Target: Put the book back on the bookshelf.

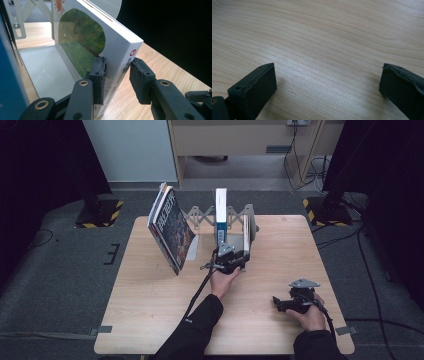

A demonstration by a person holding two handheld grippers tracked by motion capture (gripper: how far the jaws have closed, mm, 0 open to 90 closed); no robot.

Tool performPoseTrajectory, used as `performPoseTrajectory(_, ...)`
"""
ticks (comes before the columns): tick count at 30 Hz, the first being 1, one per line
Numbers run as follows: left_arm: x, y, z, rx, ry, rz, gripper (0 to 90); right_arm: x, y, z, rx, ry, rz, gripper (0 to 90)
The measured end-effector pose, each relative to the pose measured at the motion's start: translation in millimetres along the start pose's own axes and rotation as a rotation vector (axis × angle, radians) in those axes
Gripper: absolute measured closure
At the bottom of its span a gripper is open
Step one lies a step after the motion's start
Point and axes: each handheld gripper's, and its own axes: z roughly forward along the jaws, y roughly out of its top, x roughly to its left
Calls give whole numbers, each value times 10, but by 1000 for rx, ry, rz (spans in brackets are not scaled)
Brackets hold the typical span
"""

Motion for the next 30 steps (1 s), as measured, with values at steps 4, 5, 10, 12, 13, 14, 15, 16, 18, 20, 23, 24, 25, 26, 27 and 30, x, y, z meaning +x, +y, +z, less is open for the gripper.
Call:
performPoseTrajectory(4,-10,30,49,10,6,4,642,1,0,0,0,1,0,13)
performPoseTrajectory(5,-12,35,58,11,8,4,641,1,0,0,0,1,0,13)
performPoseTrajectory(10,-32,45,103,14,4,-1,634,1,0,0,0,1,0,13)
performPoseTrajectory(12,-43,54,117,17,2,-4,633,2,0,0,0,1,1,13)
performPoseTrajectory(13,-47,58,122,20,2,-3,631,3,0,0,0,2,1,13)
performPoseTrajectory(14,-51,59,128,20,2,-2,629,3,0,0,1,2,1,13)
performPoseTrajectory(15,-54,60,132,22,1,-1,628,3,0,0,0,2,1,13)
performPoseTrajectory(16,-61,63,137,22,3,-1,627,3,0,0,1,2,1,13)
performPoseTrajectory(18,-67,60,143,21,2,0,625,4,0,0,0,3,1,13)
performPoseTrajectory(20,-65,56,146,23,2,-1,622,5,1,1,0,2,3,13)
performPoseTrajectory(23,-59,56,142,36,6,11,614,9,1,1,0,2,7,13)
performPoseTrajectory(24,-59,55,139,42,9,17,613,7,1,1,0,2,5,13)
performPoseTrajectory(25,-59,53,134,46,5,19,607,9,2,1,1,2,7,13)
performPoseTrajectory(26,-58,49,126,48,-1,20,600,7,1,1,0,1,5,13)
performPoseTrajectory(27,-59,44,116,48,-1,26,594,7,1,1,0,2,5,13)
performPoseTrajectory(30,-55,31,72,56,-6,37,574,7,1,1,0,2,5,13)
